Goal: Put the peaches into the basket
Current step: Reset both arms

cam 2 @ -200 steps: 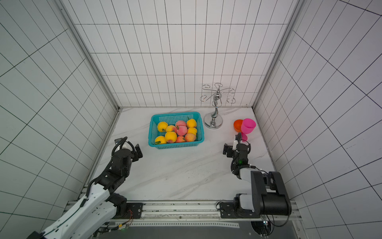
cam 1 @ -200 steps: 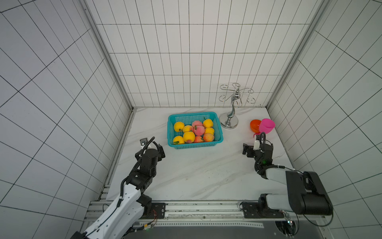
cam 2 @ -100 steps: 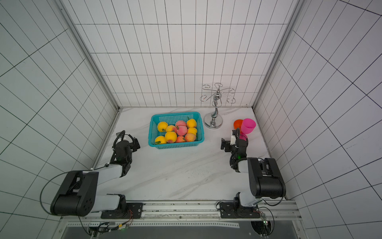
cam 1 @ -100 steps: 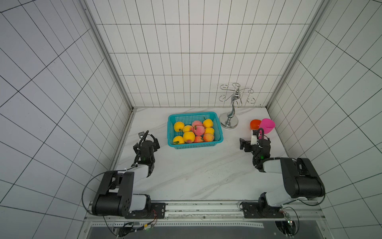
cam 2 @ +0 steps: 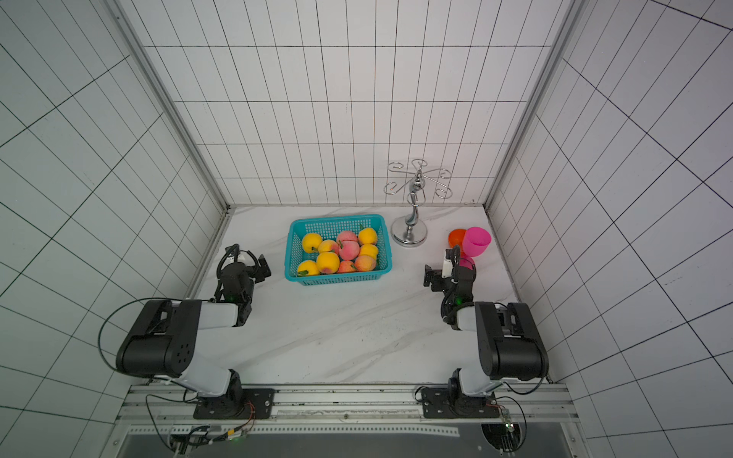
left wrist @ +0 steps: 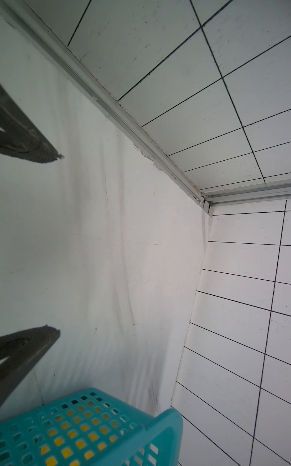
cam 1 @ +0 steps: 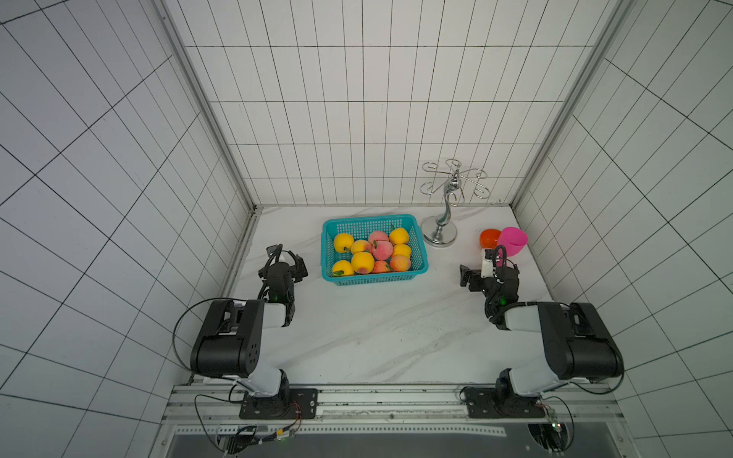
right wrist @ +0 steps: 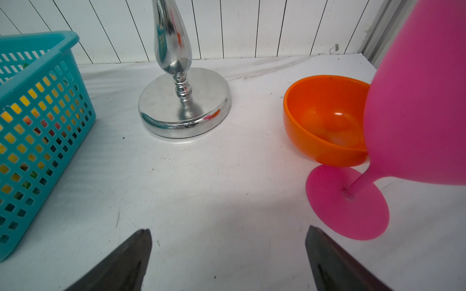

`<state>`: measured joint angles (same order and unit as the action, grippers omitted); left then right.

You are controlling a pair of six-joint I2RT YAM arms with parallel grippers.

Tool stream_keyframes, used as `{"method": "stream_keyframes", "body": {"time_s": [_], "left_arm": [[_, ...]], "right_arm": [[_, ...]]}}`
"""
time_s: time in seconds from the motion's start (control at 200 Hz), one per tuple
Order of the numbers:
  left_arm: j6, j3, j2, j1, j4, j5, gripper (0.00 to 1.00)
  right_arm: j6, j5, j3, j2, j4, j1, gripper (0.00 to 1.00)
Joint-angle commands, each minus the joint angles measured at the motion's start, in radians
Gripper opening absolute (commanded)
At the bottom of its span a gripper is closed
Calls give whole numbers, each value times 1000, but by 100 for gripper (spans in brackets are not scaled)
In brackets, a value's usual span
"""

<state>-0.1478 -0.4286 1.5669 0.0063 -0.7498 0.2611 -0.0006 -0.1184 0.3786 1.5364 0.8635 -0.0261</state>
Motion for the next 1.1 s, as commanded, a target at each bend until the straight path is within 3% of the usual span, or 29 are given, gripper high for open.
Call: {"method": "stream_keyframes", "body": {"time_s": [0.0,0.799,0.844,0.944,1.094], "left_arm": [[22,-18,-7,-5,-23,-11,99],[21,-19,-7,-5,-19,-11,99],[21,-20,-6,-5,-19,-10,99],[21,-19,-6,-5,-19,-11,99],[21,-19,-6,-5,-20,-11,99]], "right_arm": [[-10,2,19,1,16,-10,98],[-9,4,14,-1,21,-9,99],[7,49,5,-3,36,-9,99],[104,289,-35,-12,98,-10,99],[93,317,-17,-6,72,8,99]]}}
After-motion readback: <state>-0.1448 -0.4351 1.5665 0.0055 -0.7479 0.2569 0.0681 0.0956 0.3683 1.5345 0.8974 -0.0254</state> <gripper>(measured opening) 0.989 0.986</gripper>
